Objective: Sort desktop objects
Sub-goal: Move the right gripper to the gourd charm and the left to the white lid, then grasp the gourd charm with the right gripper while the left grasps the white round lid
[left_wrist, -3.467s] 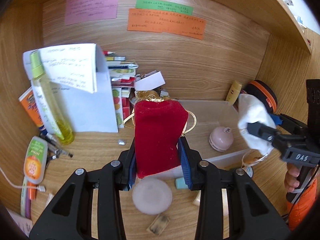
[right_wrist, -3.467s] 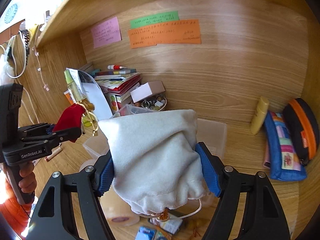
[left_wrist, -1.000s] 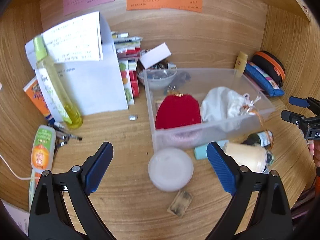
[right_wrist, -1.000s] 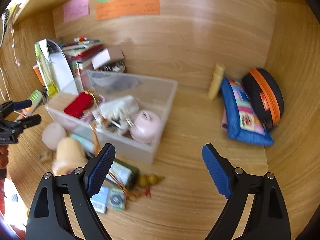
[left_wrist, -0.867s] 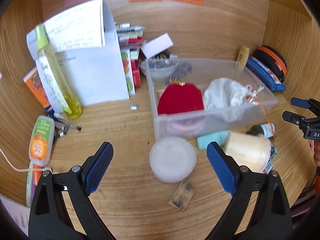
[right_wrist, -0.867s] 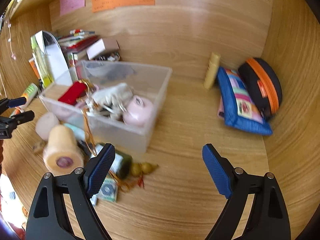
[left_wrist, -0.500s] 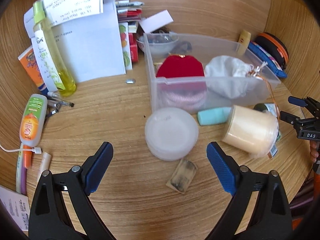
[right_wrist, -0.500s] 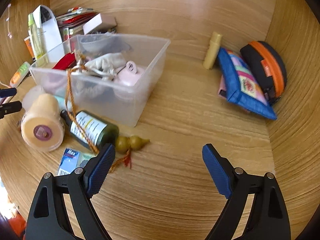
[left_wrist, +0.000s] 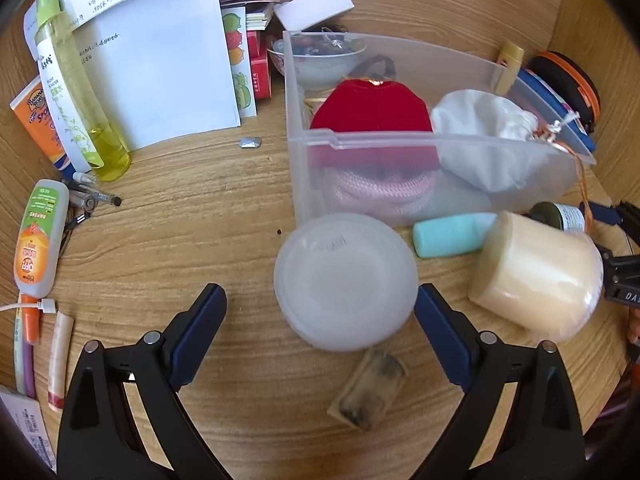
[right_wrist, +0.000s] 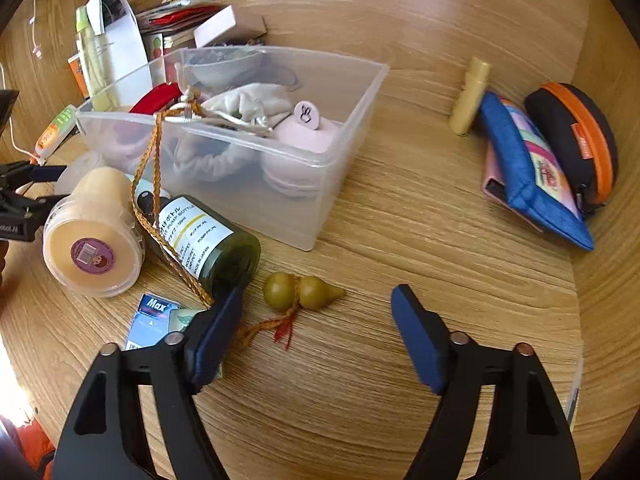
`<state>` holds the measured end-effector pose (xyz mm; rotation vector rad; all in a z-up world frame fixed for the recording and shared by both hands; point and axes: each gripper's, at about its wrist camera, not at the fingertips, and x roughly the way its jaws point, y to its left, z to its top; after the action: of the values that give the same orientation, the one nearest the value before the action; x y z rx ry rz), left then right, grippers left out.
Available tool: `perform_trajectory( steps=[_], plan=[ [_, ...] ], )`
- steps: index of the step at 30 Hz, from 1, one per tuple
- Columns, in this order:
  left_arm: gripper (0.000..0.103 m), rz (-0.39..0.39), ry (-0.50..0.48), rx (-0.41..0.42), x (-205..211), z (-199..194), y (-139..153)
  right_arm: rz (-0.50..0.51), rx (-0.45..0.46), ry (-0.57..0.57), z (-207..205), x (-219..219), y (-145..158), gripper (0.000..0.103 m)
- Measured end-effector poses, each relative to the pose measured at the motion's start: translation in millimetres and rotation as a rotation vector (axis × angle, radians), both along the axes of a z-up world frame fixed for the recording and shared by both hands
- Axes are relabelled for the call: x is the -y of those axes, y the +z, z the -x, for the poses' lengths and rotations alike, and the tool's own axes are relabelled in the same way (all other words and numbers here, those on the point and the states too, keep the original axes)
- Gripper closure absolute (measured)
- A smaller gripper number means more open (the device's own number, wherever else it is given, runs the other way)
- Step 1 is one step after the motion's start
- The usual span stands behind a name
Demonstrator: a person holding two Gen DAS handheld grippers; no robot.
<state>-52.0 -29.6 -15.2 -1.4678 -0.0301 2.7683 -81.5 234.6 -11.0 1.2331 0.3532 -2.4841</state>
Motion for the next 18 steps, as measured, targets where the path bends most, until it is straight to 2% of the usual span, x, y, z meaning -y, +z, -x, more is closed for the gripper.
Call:
perform_trajectory(
  steps=[4,5,9,11,12,16,18],
  plan=[
    [0.008,0.004,0.007,-0.023,-1,1,2,0.037,0.027,0.002,4,-2,-1,0.06],
    [0.008,0.005,0.008,-0.029,0,2,2,0.043,0.031,0.0,5,-3,-1,0.063],
    [0.013,-0.011,0.001,-0.031,3,4,1,0.049,0.025,-0.01,4,-5,-1,0.063],
    [0.021,-0.032,-0.011,-0.034,4,4,2,0.056,0.017,-0.019,2,-6,0,0.063],
    [0.022,-0.029,-0.012,-0.036,4,5,2,0.061,0.013,-0.024,2,-7,1,0.063],
    [0.038,-0.022,-0.013,-0.052,2,5,4,0.091,-0.012,-0.047,-1,-15,12,0.063],
    [0.038,-0.022,-0.004,-0.053,4,4,4,0.102,-0.032,-0.061,-3,-18,19,0.063]
  ],
)
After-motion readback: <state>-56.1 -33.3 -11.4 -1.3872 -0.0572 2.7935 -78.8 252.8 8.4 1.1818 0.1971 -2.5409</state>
